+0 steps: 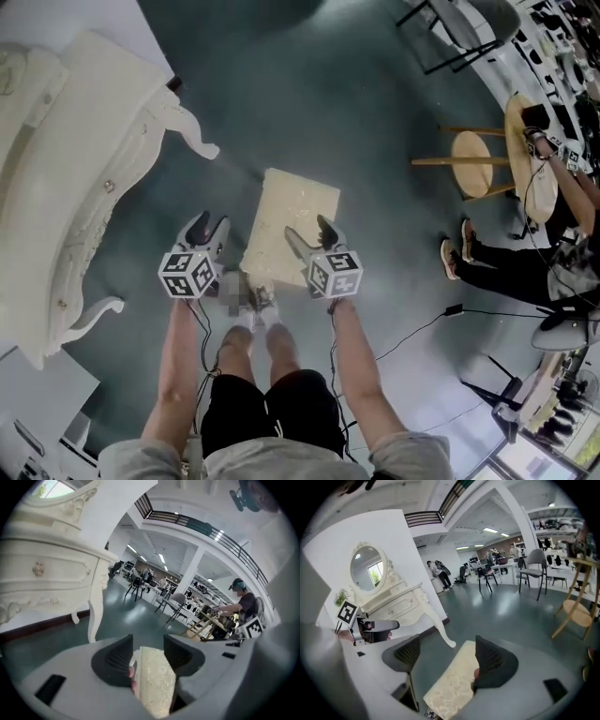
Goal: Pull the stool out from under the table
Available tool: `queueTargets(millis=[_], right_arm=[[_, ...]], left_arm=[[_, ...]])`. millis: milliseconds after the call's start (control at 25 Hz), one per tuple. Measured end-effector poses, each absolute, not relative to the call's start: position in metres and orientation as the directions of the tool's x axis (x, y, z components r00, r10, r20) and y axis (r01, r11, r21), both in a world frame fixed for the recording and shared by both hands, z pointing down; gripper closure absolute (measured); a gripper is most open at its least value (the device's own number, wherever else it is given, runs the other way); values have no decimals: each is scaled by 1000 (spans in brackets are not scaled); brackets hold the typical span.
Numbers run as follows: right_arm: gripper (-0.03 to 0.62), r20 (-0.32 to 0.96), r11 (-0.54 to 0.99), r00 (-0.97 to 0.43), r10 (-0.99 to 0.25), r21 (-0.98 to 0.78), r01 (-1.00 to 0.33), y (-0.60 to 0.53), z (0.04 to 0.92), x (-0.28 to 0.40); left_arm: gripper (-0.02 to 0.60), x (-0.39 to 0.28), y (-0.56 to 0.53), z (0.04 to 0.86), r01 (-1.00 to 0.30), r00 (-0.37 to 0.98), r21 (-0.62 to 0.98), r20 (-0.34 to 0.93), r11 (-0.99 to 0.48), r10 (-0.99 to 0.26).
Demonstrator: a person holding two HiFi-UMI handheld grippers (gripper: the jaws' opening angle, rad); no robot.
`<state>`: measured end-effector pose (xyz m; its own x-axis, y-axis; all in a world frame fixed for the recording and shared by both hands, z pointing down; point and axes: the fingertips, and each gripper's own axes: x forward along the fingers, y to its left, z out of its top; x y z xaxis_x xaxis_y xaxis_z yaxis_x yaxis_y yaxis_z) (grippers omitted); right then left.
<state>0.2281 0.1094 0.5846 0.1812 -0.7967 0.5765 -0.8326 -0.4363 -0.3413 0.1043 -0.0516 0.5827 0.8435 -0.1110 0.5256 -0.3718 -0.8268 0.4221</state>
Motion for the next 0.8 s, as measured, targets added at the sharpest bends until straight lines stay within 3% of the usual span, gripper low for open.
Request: queueTargets(millis=[320, 400, 480, 800], right_arm=[[215, 461, -211, 60, -885, -284, -935, 20, 462, 181], [247, 440, -157, 28, -898, -260, -953, 3, 435, 162], [319, 419, -114, 9, -908, -229, -967, -13, 411, 144], [388, 307, 119, -159, -939, -144, -982, -69, 316, 58]], left_arm=[[427, 42, -103, 453, -491, 825, 240, 439, -838, -357], [434, 21, -113, 426, -532, 807, 207, 418, -821, -417], [442, 0, -120, 400, -566, 793, 196, 394, -801, -464], [483, -91, -135, 303, -725, 682, 152, 293, -672, -670]])
